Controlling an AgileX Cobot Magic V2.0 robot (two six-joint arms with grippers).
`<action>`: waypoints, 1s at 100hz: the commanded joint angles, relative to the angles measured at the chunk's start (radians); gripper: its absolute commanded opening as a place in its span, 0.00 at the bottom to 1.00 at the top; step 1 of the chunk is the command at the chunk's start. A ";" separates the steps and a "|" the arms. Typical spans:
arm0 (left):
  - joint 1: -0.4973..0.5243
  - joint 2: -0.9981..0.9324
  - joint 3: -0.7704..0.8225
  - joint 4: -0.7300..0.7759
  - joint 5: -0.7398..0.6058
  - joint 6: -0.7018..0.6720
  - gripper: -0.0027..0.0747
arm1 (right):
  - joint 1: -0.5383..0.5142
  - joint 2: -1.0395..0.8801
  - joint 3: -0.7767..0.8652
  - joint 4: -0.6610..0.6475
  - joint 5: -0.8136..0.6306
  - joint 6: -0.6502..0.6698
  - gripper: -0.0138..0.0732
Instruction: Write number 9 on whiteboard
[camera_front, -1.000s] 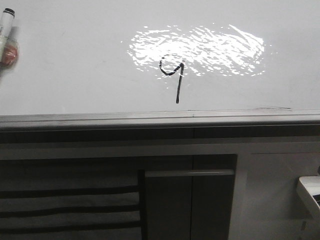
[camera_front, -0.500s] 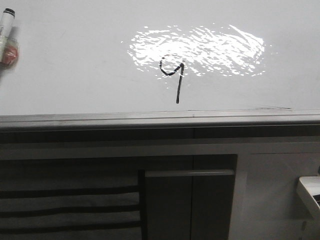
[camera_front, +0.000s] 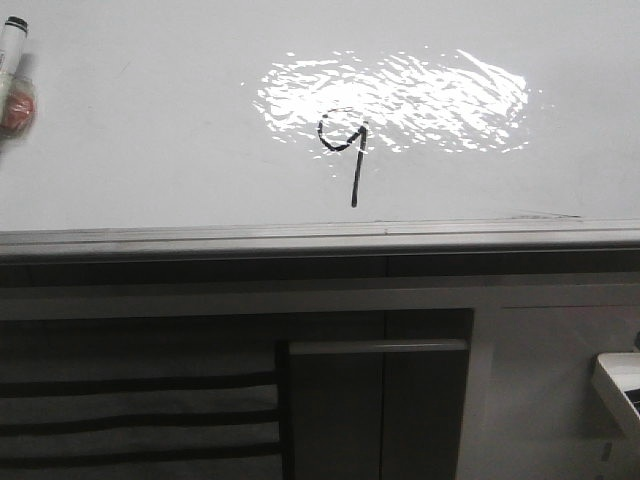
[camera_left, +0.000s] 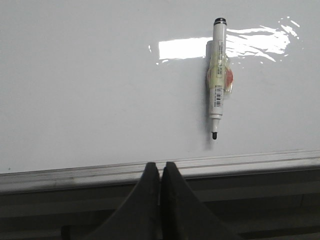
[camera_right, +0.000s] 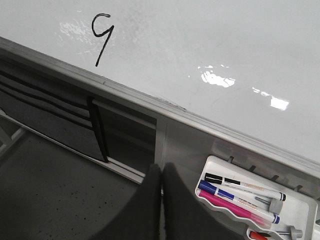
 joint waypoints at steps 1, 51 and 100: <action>-0.001 -0.027 0.030 -0.038 -0.087 -0.004 0.01 | -0.003 0.011 -0.023 -0.034 -0.063 -0.003 0.08; 0.002 -0.027 0.030 0.069 -0.088 -0.195 0.01 | -0.003 0.011 -0.023 -0.034 -0.063 -0.003 0.08; 0.002 -0.027 0.030 0.069 -0.088 -0.195 0.01 | -0.003 0.011 -0.023 -0.034 -0.063 -0.003 0.08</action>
